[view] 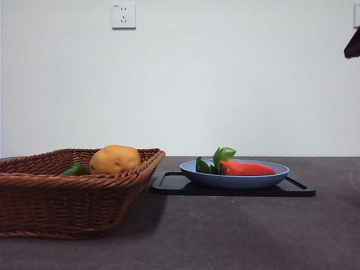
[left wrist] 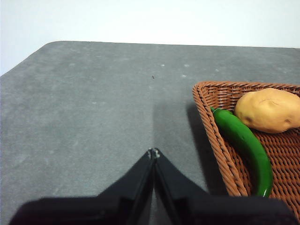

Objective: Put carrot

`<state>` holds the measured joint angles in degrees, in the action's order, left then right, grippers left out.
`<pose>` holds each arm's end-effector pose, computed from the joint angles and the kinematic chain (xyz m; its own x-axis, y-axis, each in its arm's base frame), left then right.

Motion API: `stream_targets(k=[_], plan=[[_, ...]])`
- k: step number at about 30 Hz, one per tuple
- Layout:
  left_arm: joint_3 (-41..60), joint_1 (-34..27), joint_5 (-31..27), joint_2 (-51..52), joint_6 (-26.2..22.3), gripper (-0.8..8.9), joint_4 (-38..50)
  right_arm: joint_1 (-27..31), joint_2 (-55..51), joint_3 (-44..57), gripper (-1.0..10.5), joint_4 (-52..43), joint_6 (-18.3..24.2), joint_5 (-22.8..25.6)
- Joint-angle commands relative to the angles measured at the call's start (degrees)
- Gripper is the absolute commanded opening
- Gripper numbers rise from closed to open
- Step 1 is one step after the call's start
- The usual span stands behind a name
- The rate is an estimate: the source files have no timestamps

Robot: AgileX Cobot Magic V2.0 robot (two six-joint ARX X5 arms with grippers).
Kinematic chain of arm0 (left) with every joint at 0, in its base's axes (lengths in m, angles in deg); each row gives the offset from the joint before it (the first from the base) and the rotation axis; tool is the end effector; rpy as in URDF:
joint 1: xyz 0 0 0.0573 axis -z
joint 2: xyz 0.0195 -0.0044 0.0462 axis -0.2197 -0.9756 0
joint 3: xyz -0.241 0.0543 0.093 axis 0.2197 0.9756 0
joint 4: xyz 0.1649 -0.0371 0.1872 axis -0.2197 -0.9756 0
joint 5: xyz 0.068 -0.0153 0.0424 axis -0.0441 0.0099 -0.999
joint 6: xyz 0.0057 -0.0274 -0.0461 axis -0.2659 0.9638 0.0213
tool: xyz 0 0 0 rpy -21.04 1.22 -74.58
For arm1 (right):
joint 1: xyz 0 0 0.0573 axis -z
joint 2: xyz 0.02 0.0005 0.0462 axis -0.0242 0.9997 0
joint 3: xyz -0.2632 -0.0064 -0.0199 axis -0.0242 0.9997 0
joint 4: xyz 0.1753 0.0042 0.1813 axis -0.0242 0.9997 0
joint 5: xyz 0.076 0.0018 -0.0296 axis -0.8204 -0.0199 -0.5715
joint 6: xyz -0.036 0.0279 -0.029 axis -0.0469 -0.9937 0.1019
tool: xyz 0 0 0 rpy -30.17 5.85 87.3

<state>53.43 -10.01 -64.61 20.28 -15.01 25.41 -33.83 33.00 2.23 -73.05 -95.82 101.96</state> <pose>0.0949 -0.0030 0.1521 0.9838 0.0019 -0.1791 -0.0121 0.9984 -0.0557 0.1093 0.0654 0.2487 0.9256 0.2530 -0.2814 -0.2396 0.9674 0.0817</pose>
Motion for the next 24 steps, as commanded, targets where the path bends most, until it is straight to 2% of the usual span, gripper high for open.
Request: stream_targets(k=[1,4,7,12,15,18,24], plan=[[0.24,-0.09,0.04,0.26,0.66,0.08,0.52,0.83,-4.24,-0.28,0.0,0.00,8.59,5.03],[0.24,-0.09,0.04,0.26,0.66,0.08,0.50,4.68,-9.88,0.42,0.0,0.11,11.74,6.32],[0.24,-0.09,0.04,0.26,0.66,0.08,0.52,11.04,-15.43,1.55,0.0,0.37,11.21,4.76],[0.24,-0.09,0.07,0.26,0.66,0.08,0.52,22.71,-22.47,5.64,0.0,0.31,11.34,-6.82],[0.24,-0.09,0.02,0.26,0.66,0.08,0.52,27.63,-24.96,9.03,0.0,0.31,11.80,-13.70],[0.24,-0.09,0.07,0.26,0.66,0.08,0.52,30.23,-26.29,12.55,0.0,0.24,12.15,-17.57],[0.24,-0.09,0.04,0.26,0.66,0.08,0.52,31.47,-27.36,19.34,0.0,-0.57,11.85,-18.27]])
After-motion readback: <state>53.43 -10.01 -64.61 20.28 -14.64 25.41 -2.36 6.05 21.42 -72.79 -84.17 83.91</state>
